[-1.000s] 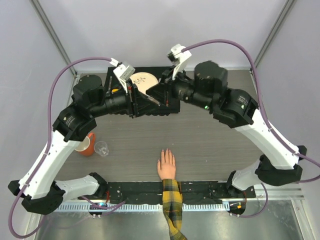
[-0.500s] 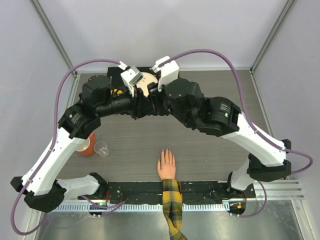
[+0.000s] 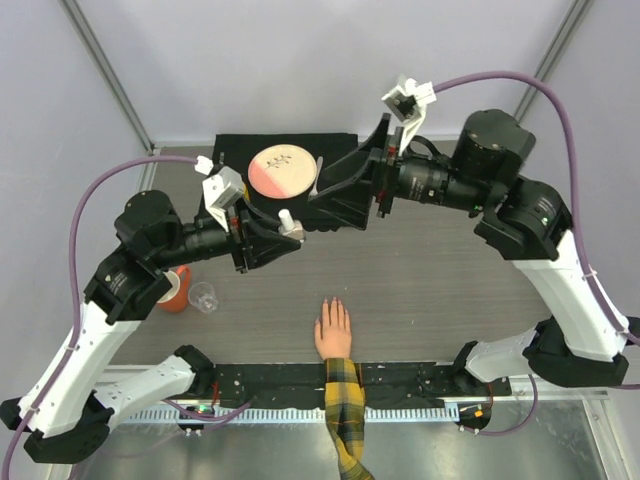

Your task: Paint the nails

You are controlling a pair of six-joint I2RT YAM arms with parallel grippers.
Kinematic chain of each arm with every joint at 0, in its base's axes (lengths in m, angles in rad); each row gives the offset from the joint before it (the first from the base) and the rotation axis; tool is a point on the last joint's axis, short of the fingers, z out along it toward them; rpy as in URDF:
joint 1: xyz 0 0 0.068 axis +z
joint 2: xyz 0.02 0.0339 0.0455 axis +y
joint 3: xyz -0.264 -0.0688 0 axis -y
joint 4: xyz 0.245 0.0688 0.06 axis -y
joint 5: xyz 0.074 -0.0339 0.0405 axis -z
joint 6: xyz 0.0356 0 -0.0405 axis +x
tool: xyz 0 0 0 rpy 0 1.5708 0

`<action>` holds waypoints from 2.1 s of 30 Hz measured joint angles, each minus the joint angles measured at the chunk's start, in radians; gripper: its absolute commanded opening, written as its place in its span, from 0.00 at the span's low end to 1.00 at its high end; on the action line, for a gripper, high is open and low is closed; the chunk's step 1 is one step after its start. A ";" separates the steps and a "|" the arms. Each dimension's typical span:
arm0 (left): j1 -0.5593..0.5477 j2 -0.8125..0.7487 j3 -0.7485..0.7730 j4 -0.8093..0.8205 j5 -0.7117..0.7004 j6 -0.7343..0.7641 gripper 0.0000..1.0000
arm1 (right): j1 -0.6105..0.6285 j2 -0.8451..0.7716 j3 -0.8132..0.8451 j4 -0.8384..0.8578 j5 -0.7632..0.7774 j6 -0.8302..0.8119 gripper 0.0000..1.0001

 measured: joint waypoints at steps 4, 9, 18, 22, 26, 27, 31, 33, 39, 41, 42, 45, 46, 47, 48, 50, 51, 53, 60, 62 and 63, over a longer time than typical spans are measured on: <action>0.000 -0.008 0.000 0.024 0.058 -0.018 0.00 | -0.031 0.063 0.002 0.026 -0.203 0.043 0.72; 0.000 0.007 0.000 0.028 0.104 -0.029 0.00 | -0.040 0.129 0.001 0.030 -0.325 0.074 0.64; 0.000 0.035 0.002 0.016 0.126 -0.044 0.00 | -0.042 0.142 0.007 0.001 -0.370 0.055 0.49; 0.000 0.044 0.021 -0.002 0.127 -0.040 0.00 | -0.042 0.155 0.047 -0.069 -0.365 0.012 0.47; 0.000 0.050 0.028 -0.008 0.127 -0.036 0.00 | -0.042 0.181 0.112 -0.150 -0.343 -0.041 0.46; 0.000 0.052 0.029 -0.009 0.127 -0.035 0.00 | -0.042 0.185 0.122 -0.166 -0.338 -0.049 0.45; 0.000 0.063 0.034 -0.010 0.128 -0.025 0.00 | -0.042 0.198 0.143 -0.211 -0.323 -0.081 0.40; 0.000 0.069 0.034 -0.010 0.128 -0.021 0.00 | -0.042 0.205 0.148 -0.233 -0.318 -0.094 0.37; 0.000 0.079 0.034 -0.013 0.128 -0.018 0.00 | -0.042 0.229 0.156 -0.263 -0.309 -0.115 0.19; 0.000 0.083 0.036 -0.025 0.130 -0.019 0.01 | -0.042 0.232 0.156 -0.268 -0.304 -0.126 0.01; 0.000 0.084 0.037 -0.028 0.132 -0.023 0.09 | -0.042 0.232 0.156 -0.270 -0.301 -0.135 0.01; 0.000 0.084 0.042 -0.041 0.107 -0.025 0.60 | -0.042 0.230 0.151 -0.267 -0.276 -0.151 0.01; 0.000 0.083 0.044 -0.047 0.089 -0.019 0.67 | -0.042 0.224 0.140 -0.257 -0.257 -0.153 0.01; 0.000 0.081 0.044 -0.048 0.063 -0.018 0.79 | -0.041 0.211 0.109 -0.241 -0.230 -0.151 0.01; 0.000 0.076 0.044 -0.050 0.032 -0.011 0.99 | -0.040 0.187 0.063 -0.226 -0.185 -0.149 0.01; 0.000 0.058 0.044 -0.058 -0.051 0.000 1.00 | -0.041 0.139 -0.030 -0.195 -0.080 -0.142 0.01; 0.000 0.048 0.044 -0.062 -0.081 0.008 1.00 | -0.042 0.113 -0.079 -0.177 -0.009 -0.133 0.01; 0.000 0.017 0.044 -0.072 -0.179 0.017 1.00 | -0.042 0.055 -0.190 -0.129 0.148 -0.111 0.01; 0.000 -0.063 0.044 -0.110 -0.517 0.037 1.00 | -0.110 -0.212 -0.769 0.114 0.735 0.060 0.01; 0.000 -0.075 0.040 -0.115 -0.588 0.032 1.00 | -0.152 -0.269 -0.964 0.219 0.831 0.099 0.01; 0.000 -0.080 0.035 -0.115 -0.615 0.031 1.00 | -0.163 -0.289 -1.035 0.251 0.859 0.107 0.01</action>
